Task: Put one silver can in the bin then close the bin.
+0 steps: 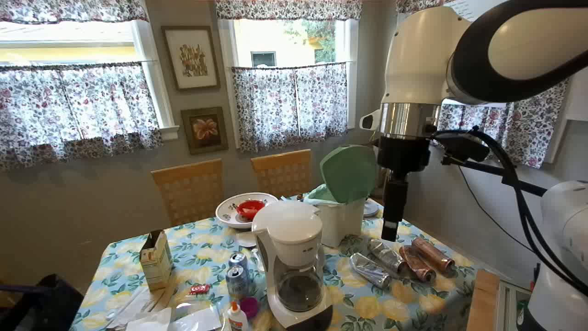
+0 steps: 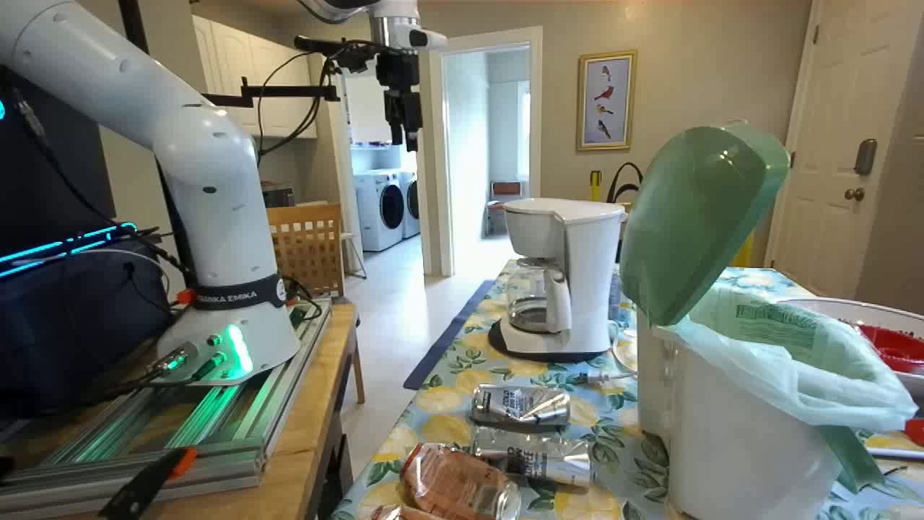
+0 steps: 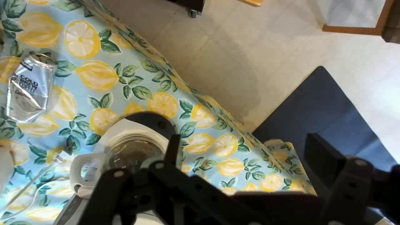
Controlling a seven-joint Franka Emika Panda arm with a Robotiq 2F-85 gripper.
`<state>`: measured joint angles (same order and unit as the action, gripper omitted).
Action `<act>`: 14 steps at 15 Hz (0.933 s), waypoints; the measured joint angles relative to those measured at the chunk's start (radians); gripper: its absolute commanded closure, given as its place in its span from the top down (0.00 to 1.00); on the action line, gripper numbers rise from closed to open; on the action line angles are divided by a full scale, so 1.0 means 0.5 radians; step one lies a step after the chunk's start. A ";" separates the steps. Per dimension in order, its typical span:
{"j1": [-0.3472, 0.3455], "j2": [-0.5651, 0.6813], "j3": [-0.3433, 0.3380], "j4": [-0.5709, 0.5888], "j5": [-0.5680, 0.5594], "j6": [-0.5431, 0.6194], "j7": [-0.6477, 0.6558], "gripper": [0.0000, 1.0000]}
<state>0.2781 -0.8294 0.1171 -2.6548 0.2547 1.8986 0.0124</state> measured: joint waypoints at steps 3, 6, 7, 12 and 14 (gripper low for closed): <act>0.000 0.000 0.000 0.000 0.000 0.000 0.000 1.00; -0.002 0.000 0.001 0.000 0.000 0.000 0.000 1.00; -0.019 0.001 0.002 0.000 0.000 0.000 0.035 1.00; -0.340 0.004 -0.045 -0.111 -0.014 0.194 0.170 1.00; -0.485 0.017 -0.090 -0.213 -0.028 0.380 0.172 1.00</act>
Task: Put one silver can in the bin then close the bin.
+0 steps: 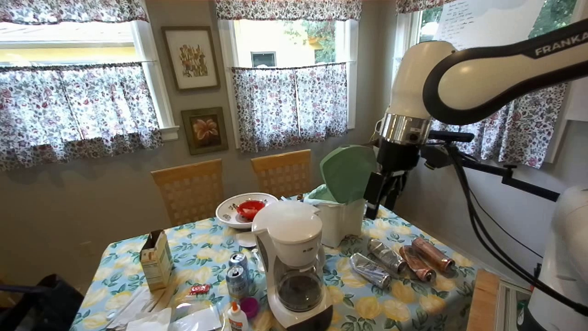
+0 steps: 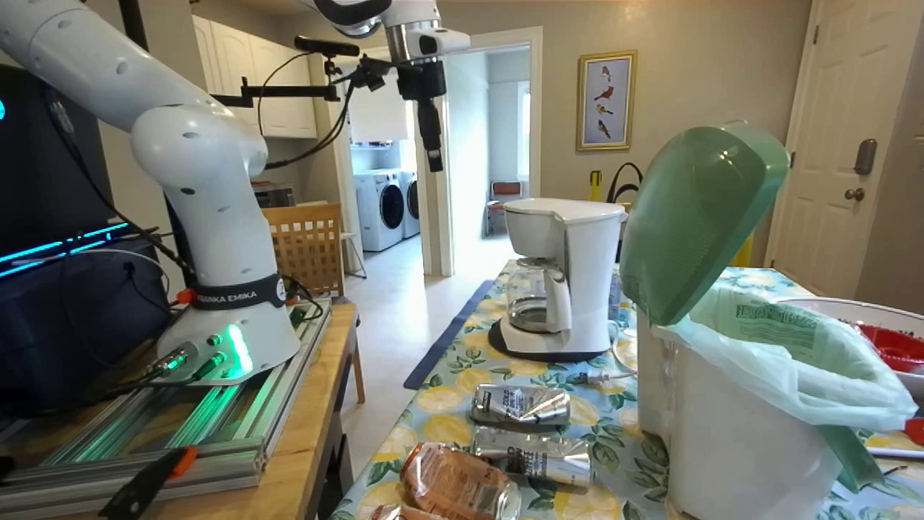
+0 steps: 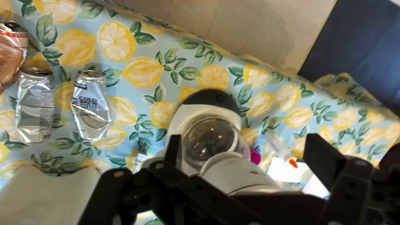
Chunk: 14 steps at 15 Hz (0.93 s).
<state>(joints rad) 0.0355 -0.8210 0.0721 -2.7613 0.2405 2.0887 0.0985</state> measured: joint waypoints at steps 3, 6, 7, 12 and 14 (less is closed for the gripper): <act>-0.161 0.096 -0.072 -0.030 -0.057 0.250 -0.004 1.00; -0.250 0.244 -0.150 -0.028 -0.134 0.447 -0.024 1.00; -0.265 0.296 -0.175 -0.028 -0.153 0.491 -0.032 1.00; -0.280 0.577 -0.300 -0.027 -0.182 0.639 -0.153 1.00; -0.276 0.683 -0.336 -0.025 -0.182 0.689 -0.222 1.00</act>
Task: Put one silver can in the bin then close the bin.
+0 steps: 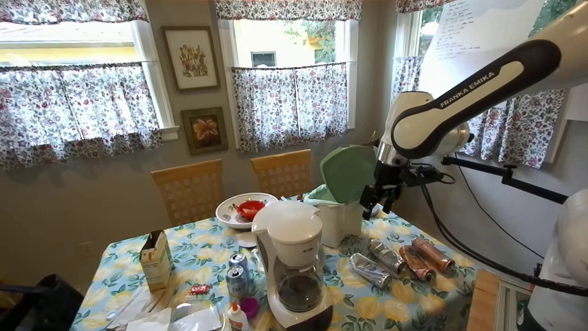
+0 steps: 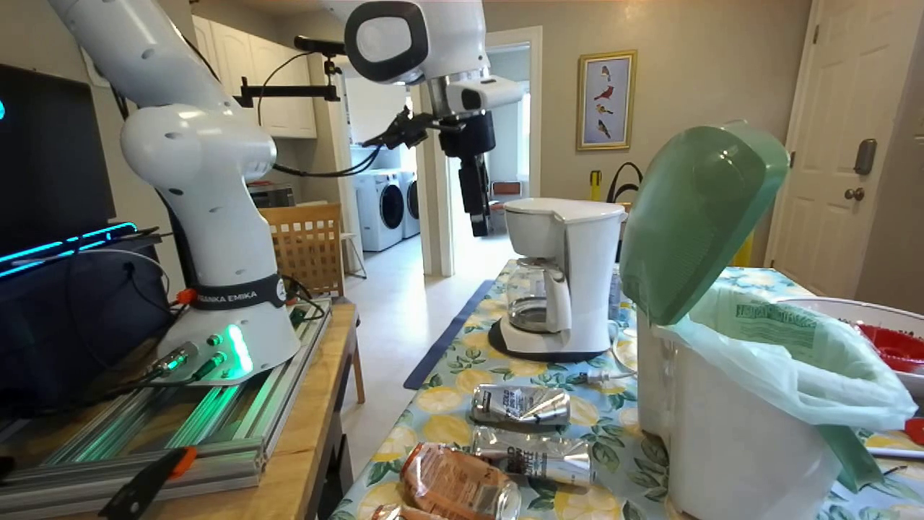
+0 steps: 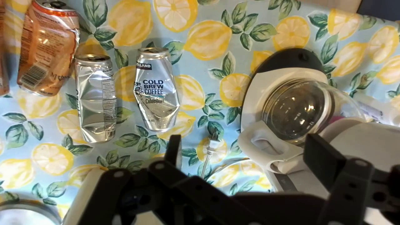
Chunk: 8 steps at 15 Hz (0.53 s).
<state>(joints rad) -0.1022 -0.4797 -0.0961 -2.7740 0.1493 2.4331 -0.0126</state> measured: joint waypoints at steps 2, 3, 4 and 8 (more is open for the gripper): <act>0.001 0.068 -0.015 0.005 0.000 0.029 -0.030 1.00; 0.002 0.082 -0.015 0.006 0.000 0.036 -0.033 1.00; 0.003 0.086 -0.015 0.006 0.000 0.039 -0.034 1.00; -0.011 0.090 -0.012 0.007 -0.008 0.058 0.012 1.00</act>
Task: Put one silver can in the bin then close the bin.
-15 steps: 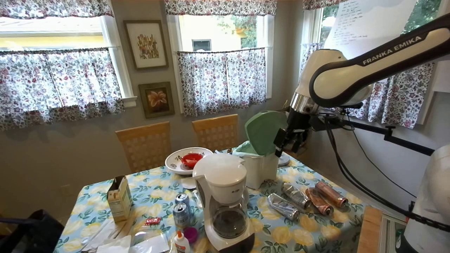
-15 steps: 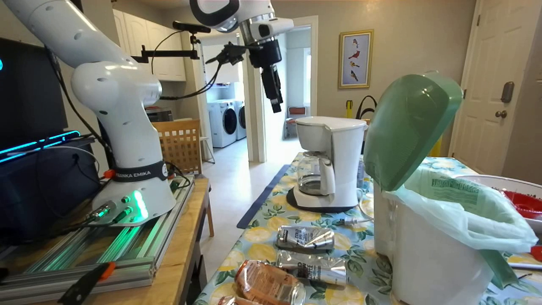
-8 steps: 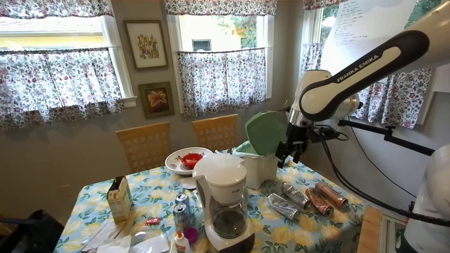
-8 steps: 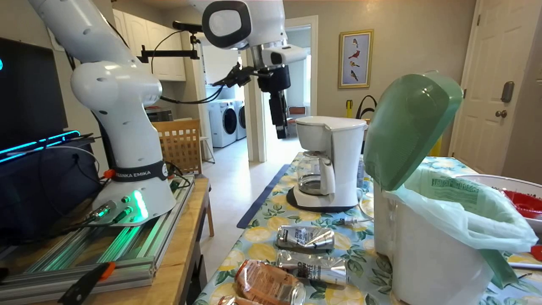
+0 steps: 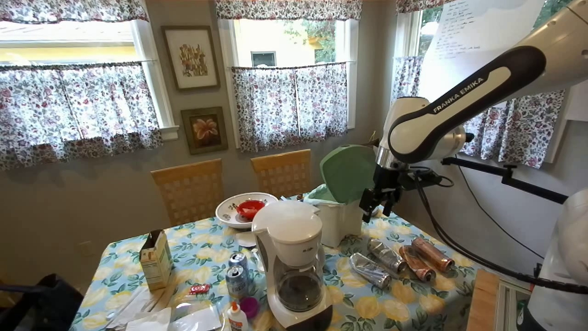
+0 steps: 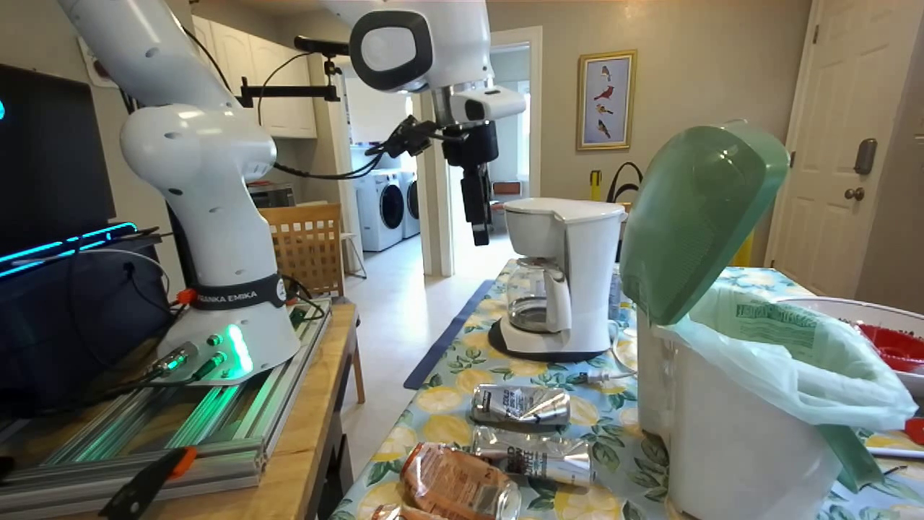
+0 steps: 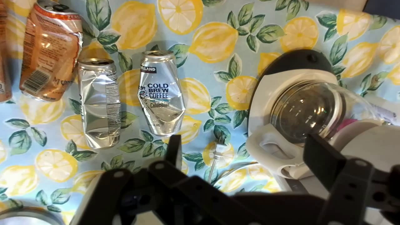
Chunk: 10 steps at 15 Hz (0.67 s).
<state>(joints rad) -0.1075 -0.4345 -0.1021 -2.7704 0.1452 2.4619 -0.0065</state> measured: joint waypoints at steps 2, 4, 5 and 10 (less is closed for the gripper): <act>-0.053 0.050 0.002 -0.002 -0.036 0.069 0.095 1.00; -0.106 0.156 -0.004 -0.003 -0.063 0.163 0.133 1.00; -0.124 0.220 -0.008 -0.004 -0.069 0.213 0.133 1.00; -0.136 0.565 -0.043 -0.002 -0.108 0.554 0.070 1.00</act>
<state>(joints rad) -0.1754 -0.1519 -0.1236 -2.7713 0.0910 2.7390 0.0286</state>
